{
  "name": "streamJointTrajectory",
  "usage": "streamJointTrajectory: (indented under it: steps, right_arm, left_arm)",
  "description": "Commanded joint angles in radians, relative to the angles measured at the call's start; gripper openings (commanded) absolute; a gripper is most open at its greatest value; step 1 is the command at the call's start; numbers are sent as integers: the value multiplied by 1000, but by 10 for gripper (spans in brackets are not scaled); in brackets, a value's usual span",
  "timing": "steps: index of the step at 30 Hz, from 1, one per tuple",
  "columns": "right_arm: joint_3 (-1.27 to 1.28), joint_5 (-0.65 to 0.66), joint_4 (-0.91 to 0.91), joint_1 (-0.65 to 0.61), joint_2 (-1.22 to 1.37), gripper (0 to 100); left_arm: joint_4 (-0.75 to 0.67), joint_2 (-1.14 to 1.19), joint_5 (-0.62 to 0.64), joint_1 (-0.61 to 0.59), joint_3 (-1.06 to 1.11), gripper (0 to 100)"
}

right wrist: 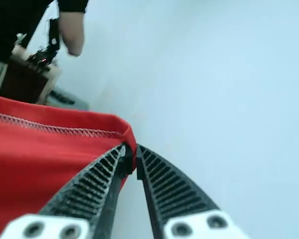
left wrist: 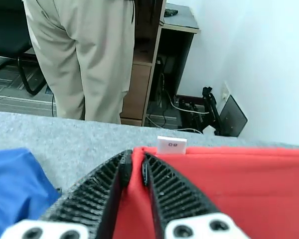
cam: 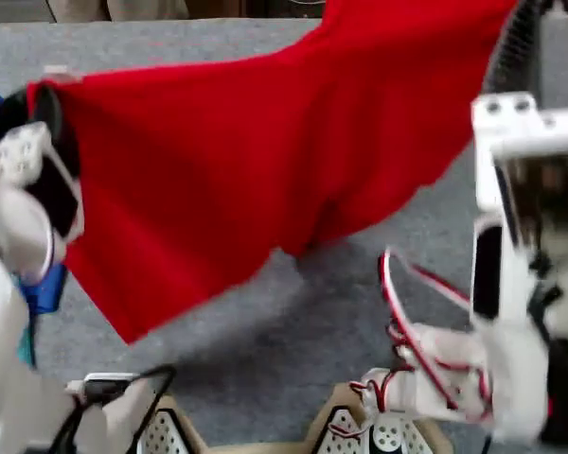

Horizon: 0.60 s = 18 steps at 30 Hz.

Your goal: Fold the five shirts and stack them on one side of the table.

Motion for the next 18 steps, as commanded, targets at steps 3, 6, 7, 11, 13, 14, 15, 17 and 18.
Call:
streamJointTrajectory:
  steps: [3,6,7,11,13,14,15,17,18]
  right_arm:
    - [-12,-2,-6,85,-54,5]
    - [-21,-2,-8,85,-64,5]
    - [-22,0,-8,85,-70,5]
    - [-8,5,-38,85,-70,5]
    - [12,3,-52,85,-41,5]
    - [25,-2,-58,82,-25,5]
    - [41,-2,-64,79,-8,5]
    - [88,-3,-72,77,33,5]
    - [111,-3,-75,76,54,5]
  left_arm:
    - [3,-81,-6,-23,163,19]
    - [2,-81,-6,-21,181,19]
    - [2,-81,-6,-18,181,19]
    - [-6,-77,-8,-18,189,19]
    - [-44,-68,-8,-23,229,19]
    - [-78,-58,-8,-25,265,19]
    - [-114,-47,-8,-25,304,19]
    - [-198,-24,-6,-32,396,19]
    - [-247,-8,-3,-48,448,19]
